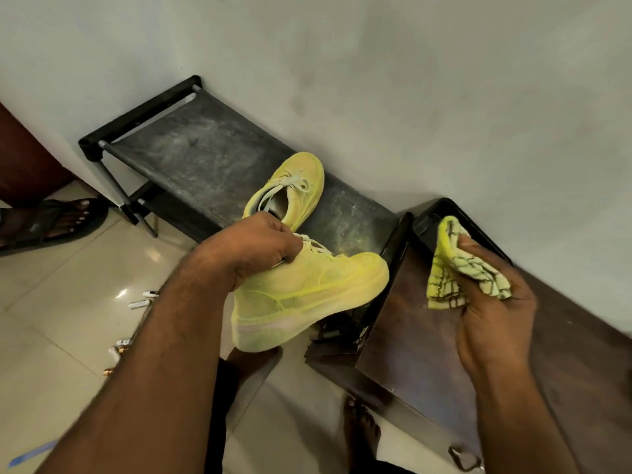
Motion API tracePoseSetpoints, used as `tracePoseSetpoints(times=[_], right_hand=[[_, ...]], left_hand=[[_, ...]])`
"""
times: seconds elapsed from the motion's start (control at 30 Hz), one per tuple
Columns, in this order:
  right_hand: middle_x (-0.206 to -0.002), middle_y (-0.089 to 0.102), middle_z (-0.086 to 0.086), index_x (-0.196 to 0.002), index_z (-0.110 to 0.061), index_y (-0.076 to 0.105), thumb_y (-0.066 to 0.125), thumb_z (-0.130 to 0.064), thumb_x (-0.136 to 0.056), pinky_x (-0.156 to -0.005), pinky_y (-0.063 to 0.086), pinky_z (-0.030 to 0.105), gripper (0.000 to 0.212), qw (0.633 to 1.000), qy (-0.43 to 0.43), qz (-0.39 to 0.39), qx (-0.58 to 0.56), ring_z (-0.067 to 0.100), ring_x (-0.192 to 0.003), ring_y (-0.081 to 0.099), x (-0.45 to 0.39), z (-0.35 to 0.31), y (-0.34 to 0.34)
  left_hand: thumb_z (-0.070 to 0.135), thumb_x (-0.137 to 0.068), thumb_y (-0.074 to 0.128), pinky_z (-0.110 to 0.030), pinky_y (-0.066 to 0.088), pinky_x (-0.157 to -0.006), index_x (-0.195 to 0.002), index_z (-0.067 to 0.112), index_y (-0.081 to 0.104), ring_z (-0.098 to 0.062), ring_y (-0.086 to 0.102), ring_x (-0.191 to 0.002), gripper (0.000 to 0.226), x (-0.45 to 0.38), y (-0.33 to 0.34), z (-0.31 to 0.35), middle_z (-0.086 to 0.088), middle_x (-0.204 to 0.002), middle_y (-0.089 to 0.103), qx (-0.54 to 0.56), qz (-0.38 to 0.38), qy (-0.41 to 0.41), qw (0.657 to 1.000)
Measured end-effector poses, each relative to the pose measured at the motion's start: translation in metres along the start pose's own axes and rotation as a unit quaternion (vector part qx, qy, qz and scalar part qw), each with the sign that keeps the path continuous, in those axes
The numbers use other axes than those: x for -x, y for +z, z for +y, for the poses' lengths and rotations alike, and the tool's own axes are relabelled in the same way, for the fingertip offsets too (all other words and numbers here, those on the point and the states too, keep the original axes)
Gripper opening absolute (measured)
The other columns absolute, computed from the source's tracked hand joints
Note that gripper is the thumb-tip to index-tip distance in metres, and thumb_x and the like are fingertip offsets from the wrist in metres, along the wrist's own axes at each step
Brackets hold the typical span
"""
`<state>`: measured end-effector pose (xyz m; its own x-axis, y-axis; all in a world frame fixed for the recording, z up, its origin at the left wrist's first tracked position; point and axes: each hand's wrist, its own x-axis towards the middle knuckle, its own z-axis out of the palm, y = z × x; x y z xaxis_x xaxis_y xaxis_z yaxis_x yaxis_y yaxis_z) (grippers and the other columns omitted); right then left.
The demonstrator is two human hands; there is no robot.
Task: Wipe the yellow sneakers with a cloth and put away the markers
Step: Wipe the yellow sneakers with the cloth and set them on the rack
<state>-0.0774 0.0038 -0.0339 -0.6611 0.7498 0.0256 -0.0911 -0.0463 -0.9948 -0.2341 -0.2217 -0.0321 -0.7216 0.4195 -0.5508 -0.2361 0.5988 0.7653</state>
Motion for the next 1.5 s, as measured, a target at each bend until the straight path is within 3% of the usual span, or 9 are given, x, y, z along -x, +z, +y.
tracePoseSetpoints(times=[0.1,0.17,0.23,0.33,0.63,0.97,1.13,1.37,1.5], right_hand=[[-0.128,0.06,-0.003,-0.097,-0.042,0.072,0.062,0.005,-0.073,-0.102,0.045,0.036,0.054,0.964,-0.096,-0.094,0.23,0.016,-0.123,0.054,0.006,0.01,0.0],[-0.139,0.05,-0.006,-0.116,-0.048,0.062,0.064,-0.001,-0.075,-0.108,0.037,0.037,0.063,0.882,-0.122,-0.2,0.408,0.018,-0.131,0.045,0.014,0.018,0.008],[-0.148,0.038,-0.011,-0.135,-0.047,0.041,0.065,-0.003,-0.082,-0.112,0.032,0.04,0.073,0.806,-0.075,-0.264,0.524,0.019,-0.137,0.036,0.021,0.023,0.016],[-0.152,0.032,-0.013,-0.146,-0.046,0.022,0.056,-0.013,-0.091,-0.105,0.041,0.041,0.072,0.772,-0.022,-0.255,0.581,0.014,-0.135,0.038,0.026,0.022,0.022],[-0.153,0.012,-0.022,-0.146,-0.036,0.032,0.052,-0.004,-0.087,-0.11,0.003,0.019,0.07,0.778,-0.087,-0.31,0.539,0.003,-0.144,-0.009,0.059,0.017,0.06],[-0.141,0.049,-0.008,-0.133,-0.021,0.055,0.061,0.001,-0.078,-0.108,0.019,0.024,0.06,0.82,-0.072,-0.155,0.547,0.004,-0.138,0.019,0.04,0.023,0.04],[-0.135,0.054,-0.009,-0.125,-0.018,0.061,0.069,-0.008,-0.067,-0.106,0.026,0.035,0.06,0.807,-0.162,-0.259,0.505,0.017,-0.14,0.027,0.082,0.027,0.078],[-0.137,0.054,-0.001,-0.13,-0.015,0.058,0.062,0.0,-0.075,-0.11,0.023,0.03,0.057,0.818,-0.079,-0.127,0.556,0.015,-0.141,0.02,0.044,0.031,0.05],[-0.137,0.054,-0.001,-0.129,-0.015,0.058,0.061,-0.002,-0.074,-0.109,0.023,0.034,0.057,0.806,-0.115,-0.176,0.553,0.02,-0.143,0.021,0.069,0.029,0.072]], left_hand=[[0.003,-0.076,0.055,-0.026,0.028,-0.052,-0.045,0.016,0.047,-0.013,0.03,-0.045,0.035,0.002,-0.005,-0.001,0.0,-0.048,0.033,-0.021,-0.006,-0.009,1.0],[0.006,-0.073,0.054,-0.032,0.03,-0.057,-0.051,0.015,0.051,-0.019,0.033,-0.055,0.024,0.001,-0.006,-0.003,-0.006,-0.056,0.037,-0.013,0.015,-0.016,1.0],[0.014,-0.067,0.052,-0.035,0.033,-0.062,-0.063,0.014,0.059,-0.021,0.038,-0.064,0.008,0.0,-0.005,-0.003,-0.007,-0.067,0.043,-0.002,0.037,-0.018,0.999],[0.01,-0.077,0.052,-0.036,0.034,-0.066,-0.071,0.014,0.061,-0.022,0.04,-0.071,0.012,-0.003,-0.002,-0.003,-0.008,-0.074,0.046,0.014,0.048,-0.026,0.998],[0.02,-0.092,0.062,-0.043,0.054,-0.088,-0.088,0.008,0.072,-0.029,0.066,-0.09,0.016,-0.005,0.002,-0.002,-0.012,-0.091,0.071,0.049,0.067,-0.034,0.996],[0.016,-0.093,0.062,-0.029,0.044,-0.089,-0.114,0.007,0.069,-0.02,0.058,-0.099,0.024,-0.003,0.005,0.002,-0.007,-0.112,0.067,0.003,0.07,-0.014,0.997],[0.014,-0.091,0.064,-0.029,0.045,-0.08,-0.104,0.007,0.071,-0.019,0.06,-0.089,0.016,-0.004,0.005,0.002,-0.007,-0.096,0.067,0.044,0.069,-0.035,0.996],[0.018,-0.091,0.065,-0.032,0.045,-0.093,-0.107,0.01,0.071,-0.022,0.058,-0.102,0.02,-0.004,0.005,0.004,-0.005,-0.106,0.067,0.055,0.054,-0.043,0.996],[0.015,-0.089,0.067,-0.034,0.049,-0.09,-0.093,0.008,0.071,-0.022,0.06,-0.096,0.01,-0.005,0.007,0.007,-0.008,-0.099,0.069,0.057,0.058,-0.047,0.996]])
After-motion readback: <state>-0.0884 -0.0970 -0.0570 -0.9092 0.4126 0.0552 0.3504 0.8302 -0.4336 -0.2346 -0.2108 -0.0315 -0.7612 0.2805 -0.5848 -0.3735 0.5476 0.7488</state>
